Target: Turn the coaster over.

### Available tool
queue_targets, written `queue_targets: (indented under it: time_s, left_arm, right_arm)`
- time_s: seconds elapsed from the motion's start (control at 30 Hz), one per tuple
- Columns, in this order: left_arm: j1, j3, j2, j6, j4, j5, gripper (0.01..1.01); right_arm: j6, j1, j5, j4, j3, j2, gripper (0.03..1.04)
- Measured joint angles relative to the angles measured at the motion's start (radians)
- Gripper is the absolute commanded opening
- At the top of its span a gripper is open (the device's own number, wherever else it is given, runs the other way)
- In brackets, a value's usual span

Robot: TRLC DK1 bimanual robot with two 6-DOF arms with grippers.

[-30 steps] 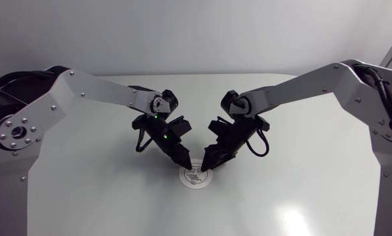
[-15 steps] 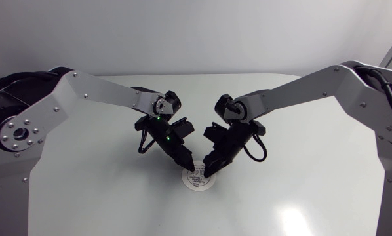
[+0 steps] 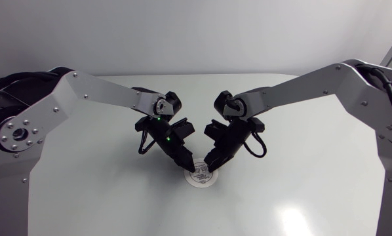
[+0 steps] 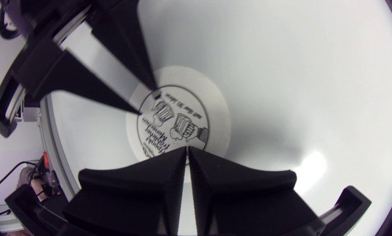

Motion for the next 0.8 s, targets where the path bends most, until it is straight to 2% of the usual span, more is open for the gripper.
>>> queue_targets:
  time_s: [0.2,0.37,0.47,0.53,0.57,0.67,0.8]
  left_arm:
    - [-0.010,-0.023,-0.015,0.007,-0.010,0.002,0.343]
    - [-0.012,-0.045,-0.034,0.021,-0.031,-0.011,0.343]
    - [-0.003,-0.048,-0.049,0.023,-0.032,-0.018,0.344]
    - [0.010,-0.048,-0.063,0.023,-0.031,-0.018,0.343]
    - [0.017,-0.042,-0.068,0.023,-0.032,-0.019,0.343]
    - [0.027,-0.004,-0.067,0.022,-0.031,-0.022,0.343]
    - [0.016,0.062,-0.053,0.018,-0.031,-0.021,0.343]
  right_arm:
    - [-0.010,-0.015,0.027,-0.026,0.124,0.066,0.11]
    - [-0.009,-0.016,0.028,-0.015,0.135,0.066,0.16]
    - [-0.008,-0.016,0.032,0.012,0.073,0.015,0.40]
    - [-0.008,-0.016,0.032,0.010,0.027,-0.034,0.62]
    - [-0.008,-0.016,0.032,0.010,0.012,-0.062,0.69]
    - [-0.008,-0.016,0.031,0.011,-0.009,-0.122,0.77]
    - [-0.008,-0.019,0.024,0.012,-0.024,-0.148,0.77]
